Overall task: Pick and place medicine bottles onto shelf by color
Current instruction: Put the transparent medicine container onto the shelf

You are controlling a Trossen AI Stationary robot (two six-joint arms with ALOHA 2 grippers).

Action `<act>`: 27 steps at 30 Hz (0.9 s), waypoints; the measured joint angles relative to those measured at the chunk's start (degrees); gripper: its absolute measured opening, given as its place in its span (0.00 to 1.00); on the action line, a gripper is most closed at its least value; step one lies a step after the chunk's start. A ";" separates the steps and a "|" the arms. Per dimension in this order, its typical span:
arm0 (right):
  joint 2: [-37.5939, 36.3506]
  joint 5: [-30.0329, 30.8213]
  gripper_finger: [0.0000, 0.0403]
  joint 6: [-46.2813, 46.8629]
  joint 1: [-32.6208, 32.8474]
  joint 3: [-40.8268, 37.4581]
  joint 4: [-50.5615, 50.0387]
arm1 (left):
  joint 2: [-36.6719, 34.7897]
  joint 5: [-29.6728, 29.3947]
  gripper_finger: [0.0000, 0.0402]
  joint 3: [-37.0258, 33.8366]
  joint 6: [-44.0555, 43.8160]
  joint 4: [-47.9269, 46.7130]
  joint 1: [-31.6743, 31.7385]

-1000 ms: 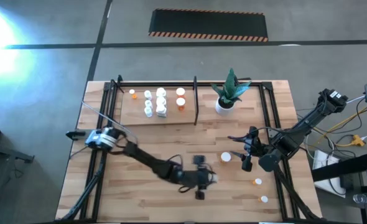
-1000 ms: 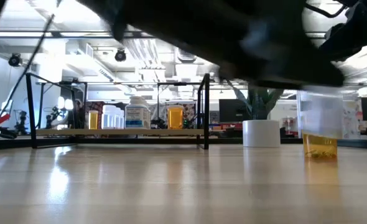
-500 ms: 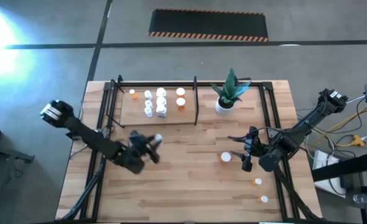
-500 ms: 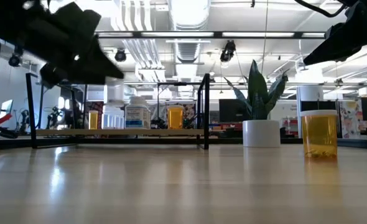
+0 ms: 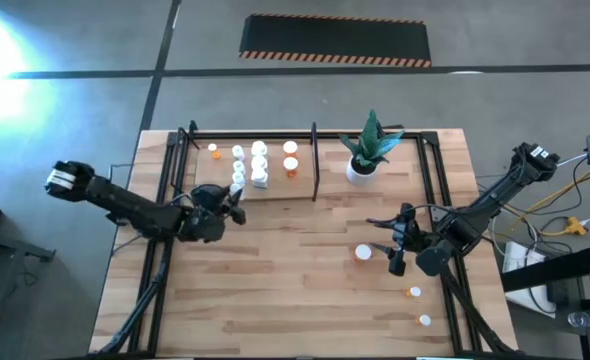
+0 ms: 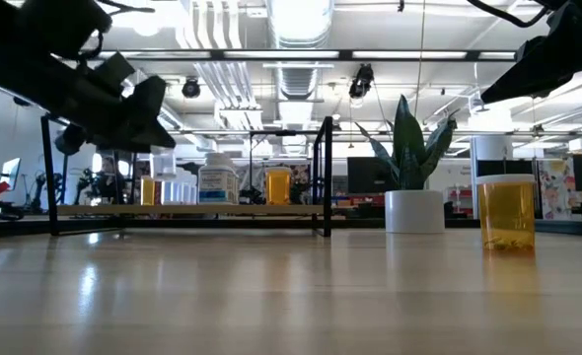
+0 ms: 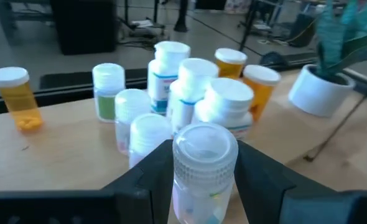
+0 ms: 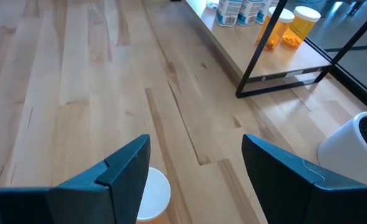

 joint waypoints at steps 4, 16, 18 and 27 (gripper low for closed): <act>0.00 0.01 0.61 0.00 0.00 0.00 0.00 | 3.13 0.09 0.32 0.02 -0.31 0.06 1.39; 0.00 0.00 0.61 -0.02 0.00 0.00 0.00 | 15.18 -2.11 0.32 2.66 -0.77 1.08 4.56; 0.00 0.01 0.61 -0.01 0.00 0.00 0.02 | 15.71 -2.20 0.32 2.84 -0.86 1.15 5.37; 0.00 -0.02 0.61 -0.02 0.00 0.00 0.00 | 15.07 -1.23 0.33 2.82 -0.73 1.02 7.35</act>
